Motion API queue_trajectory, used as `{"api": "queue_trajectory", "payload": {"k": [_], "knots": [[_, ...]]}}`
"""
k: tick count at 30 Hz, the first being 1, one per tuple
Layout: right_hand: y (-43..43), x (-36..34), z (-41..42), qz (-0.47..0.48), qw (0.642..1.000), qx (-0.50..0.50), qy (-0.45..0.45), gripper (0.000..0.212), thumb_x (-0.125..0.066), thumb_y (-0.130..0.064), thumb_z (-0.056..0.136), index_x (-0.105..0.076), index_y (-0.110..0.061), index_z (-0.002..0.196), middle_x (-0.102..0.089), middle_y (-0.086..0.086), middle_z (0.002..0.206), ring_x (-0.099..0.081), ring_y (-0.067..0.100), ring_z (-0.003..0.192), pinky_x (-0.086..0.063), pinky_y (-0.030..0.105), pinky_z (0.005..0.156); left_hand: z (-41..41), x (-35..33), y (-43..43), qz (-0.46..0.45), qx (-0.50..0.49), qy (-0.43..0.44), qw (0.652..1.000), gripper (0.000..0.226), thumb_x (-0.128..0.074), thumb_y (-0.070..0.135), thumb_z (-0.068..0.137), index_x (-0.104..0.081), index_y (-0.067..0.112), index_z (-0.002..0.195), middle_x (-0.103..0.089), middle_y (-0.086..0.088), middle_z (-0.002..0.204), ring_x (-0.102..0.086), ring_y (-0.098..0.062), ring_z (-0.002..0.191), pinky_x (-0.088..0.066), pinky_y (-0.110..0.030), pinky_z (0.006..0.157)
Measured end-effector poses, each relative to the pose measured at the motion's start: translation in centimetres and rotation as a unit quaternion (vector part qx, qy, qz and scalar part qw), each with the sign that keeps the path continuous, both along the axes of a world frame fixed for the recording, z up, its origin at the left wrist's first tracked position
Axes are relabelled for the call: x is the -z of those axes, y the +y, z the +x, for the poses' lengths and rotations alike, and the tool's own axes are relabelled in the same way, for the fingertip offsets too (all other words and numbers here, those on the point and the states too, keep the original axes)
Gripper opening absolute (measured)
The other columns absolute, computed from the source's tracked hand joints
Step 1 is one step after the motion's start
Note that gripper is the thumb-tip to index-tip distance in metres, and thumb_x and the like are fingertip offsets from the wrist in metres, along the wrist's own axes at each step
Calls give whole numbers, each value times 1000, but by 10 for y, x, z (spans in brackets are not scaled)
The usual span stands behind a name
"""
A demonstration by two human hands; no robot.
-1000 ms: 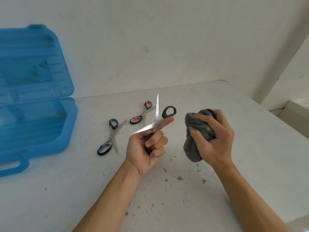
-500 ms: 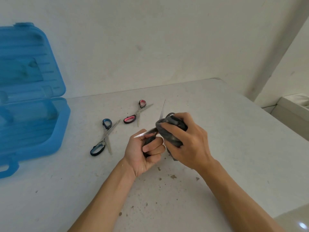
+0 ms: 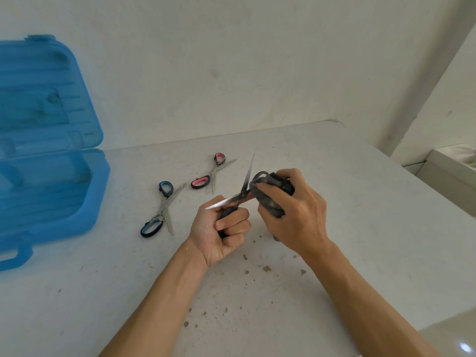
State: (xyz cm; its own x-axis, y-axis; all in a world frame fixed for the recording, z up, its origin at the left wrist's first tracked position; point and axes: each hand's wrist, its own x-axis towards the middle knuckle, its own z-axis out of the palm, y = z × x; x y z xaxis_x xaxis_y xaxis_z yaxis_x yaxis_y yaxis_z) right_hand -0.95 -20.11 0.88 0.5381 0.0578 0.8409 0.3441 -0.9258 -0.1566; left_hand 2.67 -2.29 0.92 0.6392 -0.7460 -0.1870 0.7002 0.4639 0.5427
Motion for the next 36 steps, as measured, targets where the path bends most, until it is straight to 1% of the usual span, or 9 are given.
{"api": "queue_trajectory", "payload": {"k": [3, 6, 10, 14, 17, 21, 25, 30, 36], "knots": [[-6, 1, 3, 28, 997, 60, 26, 20, -80, -20, 81, -80, -17, 100, -66, 8, 107, -62, 22, 71, -50, 28, 54, -3, -3, -8, 56, -37, -53, 996, 49, -30, 14, 90, -77, 7, 102, -24, 4, 42, -13, -10, 47, -11, -21, 39], [-26, -1, 3, 117, 986, 110, 48, 29, -82, -18, 79, -79, -16, 108, -64, 7, 116, -65, 24, 85, -52, 29, 67, -5, -3, -13, 163, -145, -146, 965, 53, -29, 3, 94, -58, 5, 138, -42, -7, 49, -30, -15, 45, -25, -24, 41], [-36, -4, -3, 220, 973, 62, 25, 29, -81, -15, 80, -79, -15, 110, -63, 7, 116, -63, 19, 96, -53, 30, 82, -11, -6, -14, 223, -190, -232, 928, 45, -41, 6, 104, -49, 28, 143, -72, -20, 84, -54, -21, 66, -46, -32, 54], [-28, -8, -7, 194, 981, -8, -6, 29, -77, -16, 80, -79, -7, 107, -63, 15, 111, -61, 18, 95, -46, 10, 85, -11, -6, -17, 268, -185, -284, 902, 47, -42, 11, 109, -36, 44, 143, -78, -13, 107, -71, -20, 97, -58, -37, 73], [-19, -6, -7, 139, 989, -54, 8, 31, -75, -25, 82, -79, -7, 106, -63, 16, 112, -65, 21, 94, -56, 24, 79, -9, -4, -19, 254, -189, -270, 909, 53, -41, 7, 109, -36, 44, 147, -77, -14, 110, -73, -22, 107, -62, -44, 78], [-14, -2, -5, 119, 991, -53, 29, 34, -71, -34, 85, -79, -10, 108, -63, 12, 113, -66, 22, 93, -61, 38, 70, -9, -2, -22, 257, -200, -259, 909, 59, -51, 5, 105, -39, 40, 151, -74, -14, 103, -72, -24, 98, -63, -44, 76], [-16, 0, -3, 114, 990, -55, 66, 33, -72, -35, 85, -79, -17, 112, -62, 5, 113, -62, 13, 92, -60, 37, 67, -8, 0, -23, 289, -195, -277, 895, 68, -59, 2, 100, -39, 39, 154, -74, -12, 110, -72, -26, 106, -62, -48, 88], [-16, 5, 0, 86, 986, -65, 127, 31, -71, -31, 86, -78, -24, 116, -60, -1, 114, -61, 14, 88, -58, 33, 68, -11, -1, -21, 266, -186, -286, 901, 79, -70, -3, 91, -42, 38, 152, -71, -12, 111, -75, -23, 99, -61, -32, 77], [-20, 4, 1, 40, 983, -96, 150, 31, -71, -33, 85, -79, -24, 113, -60, 2, 118, -64, 18, 92, -59, 36, 67, -5, 8, -17, 392, -209, -412, 795, 89, -78, 3, 87, -32, 32, 158, -68, 2, 93, -71, -12, 96, -57, -26, 95]]}}
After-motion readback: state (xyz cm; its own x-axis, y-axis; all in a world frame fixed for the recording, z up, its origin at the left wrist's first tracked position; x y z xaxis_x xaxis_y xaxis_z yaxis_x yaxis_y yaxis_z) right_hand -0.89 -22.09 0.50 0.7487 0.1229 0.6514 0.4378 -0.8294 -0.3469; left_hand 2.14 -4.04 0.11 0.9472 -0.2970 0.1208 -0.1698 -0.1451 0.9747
